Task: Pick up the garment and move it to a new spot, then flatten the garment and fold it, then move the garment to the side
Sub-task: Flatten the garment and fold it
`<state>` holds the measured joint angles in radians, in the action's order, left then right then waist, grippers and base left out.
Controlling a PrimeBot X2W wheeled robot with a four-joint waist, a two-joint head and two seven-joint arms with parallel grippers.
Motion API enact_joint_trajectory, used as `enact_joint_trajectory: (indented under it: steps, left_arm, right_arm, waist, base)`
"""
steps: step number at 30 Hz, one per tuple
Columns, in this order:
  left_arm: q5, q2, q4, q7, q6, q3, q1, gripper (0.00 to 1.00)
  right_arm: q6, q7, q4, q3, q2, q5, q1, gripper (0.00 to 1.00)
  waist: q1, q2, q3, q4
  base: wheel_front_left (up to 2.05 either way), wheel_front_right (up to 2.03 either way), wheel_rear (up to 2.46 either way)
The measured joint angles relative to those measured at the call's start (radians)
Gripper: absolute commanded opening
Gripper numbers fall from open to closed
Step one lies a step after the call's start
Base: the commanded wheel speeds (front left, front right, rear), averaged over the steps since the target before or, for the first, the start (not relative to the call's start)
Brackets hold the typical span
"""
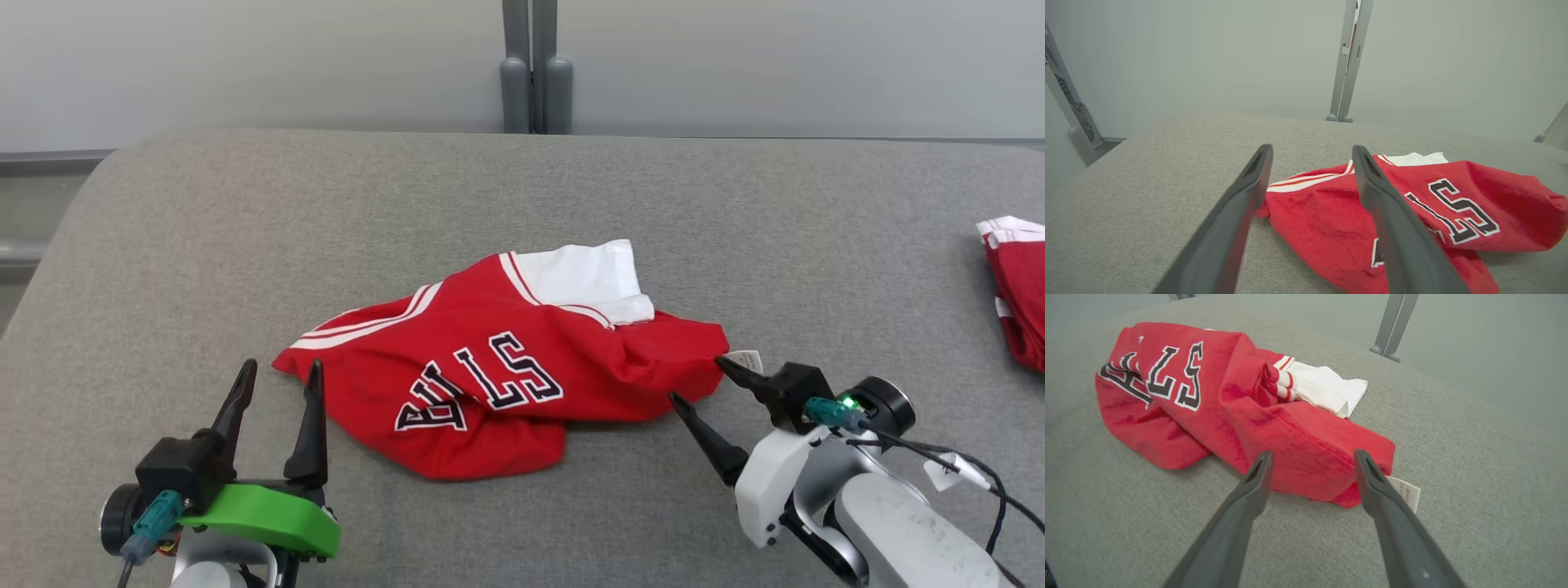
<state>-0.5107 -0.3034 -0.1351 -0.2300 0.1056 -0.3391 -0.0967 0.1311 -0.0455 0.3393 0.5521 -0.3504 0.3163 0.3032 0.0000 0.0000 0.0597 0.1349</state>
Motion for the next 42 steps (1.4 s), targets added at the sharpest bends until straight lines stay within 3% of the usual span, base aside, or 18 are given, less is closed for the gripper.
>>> enact_joint_trajectory:
  steps: [9, 10, 11, 12, 19, 25, 32, 37, 39, 40, 42]
  left_arm:
    - [-0.007, 0.015, -0.035, -0.006, -0.017, -0.013, -0.016, 1.0]
    - [-0.008, 0.017, -0.038, -0.008, -0.017, -0.014, -0.018, 1.0]
    - [-0.009, 0.019, -0.042, -0.009, -0.018, -0.014, -0.02, 1.0]
    - [-0.01, 0.02, -0.045, -0.009, -0.019, -0.014, -0.021, 1.0]
    - [-0.01, 0.037, -0.054, -0.018, -0.028, -0.024, -0.03, 1.0]
    - [-0.001, 0.08, -0.057, -0.023, -0.06, -0.063, -0.087, 1.0]
    - [0.012, 0.157, -0.11, -0.028, -0.111, -0.102, -0.17, 1.0]
    - [0.026, 0.191, -0.146, -0.031, -0.138, -0.098, -0.201, 1.0]
    - [0.033, 0.2, -0.15, -0.031, -0.143, -0.089, -0.206, 1.0]
    - [0.037, 0.202, -0.155, -0.032, -0.149, -0.083, -0.207, 1.0]
    - [0.046, 0.208, -0.162, -0.032, -0.152, -0.075, -0.211, 1.0]
  right_arm:
    - [0.0, 0.08, 0.091, 0.16, -0.05, 0.095, 0.125, 1.0]
    - [0.0, 0.08, 0.099, 0.165, -0.052, 0.101, 0.135, 0.85]
    - [0.0, 0.08, 0.108, 0.172, -0.056, 0.107, 0.146, 0.39]
    - [0.0, 0.079, 0.112, 0.177, -0.059, 0.111, 0.154, 0.0]
    - [0.0, 0.053, 0.079, 0.152, -0.105, 0.145, 0.223, 0.0]
    - [0.0, 0.104, 0.054, 0.105, -0.187, 0.171, 0.4, 0.0]
    - [0.0, 0.193, 0.188, 0.183, -0.253, 0.24, 0.675, 0.0]
    - [0.0, 0.171, 0.345, 0.263, -0.244, 0.256, 0.838, 0.0]
    - [0.0, 0.141, 0.415, 0.284, -0.223, 0.249, 0.878, 0.5]
    - [0.0, 0.12, 0.463, 0.288, -0.211, 0.24, 0.897, 1.0]
    - [0.0, 0.081, 0.541, 0.287, -0.187, 0.237, 0.914, 1.0]
  waist:
    - [0.0, 0.0, 0.012, 0.07]
    - [0.0, 0.0, 0.013, 0.075]
    - [0.0, 0.0, 0.014, 0.081]
    - [0.0, 0.0, 0.015, 0.085]
    - [0.0, 0.0, 0.035, 0.112]
    - [0.0, 0.0, 0.094, 0.144]
    - [0.0, 0.0, 0.189, 0.226]
    - [0.0, 0.0, 0.25, 0.297]
    - [0.0, 0.0, 0.271, 0.319]
    - [0.0001, 0.0, 0.282, 0.329]
    - [0.0, 0.0, 0.297, 0.345]
  base:
    - [0.0, 0.0, 0.0]
    - [0.0, 0.0, 0.0]
    - [0.0, 0.0, 0.0]
    - [0.0, 0.0, 0.0]
    - [0.0, 0.0, 0.0]
    - [0.0, 0.0, 0.0]
    - [0.0, 0.0, 0.0]
    - [0.0, 0.0, 0.0]
    - [0.0, 0.0, 0.0]
    - [0.0, 0.0, 0.0]
    - [0.0, 0.0, 0.0]
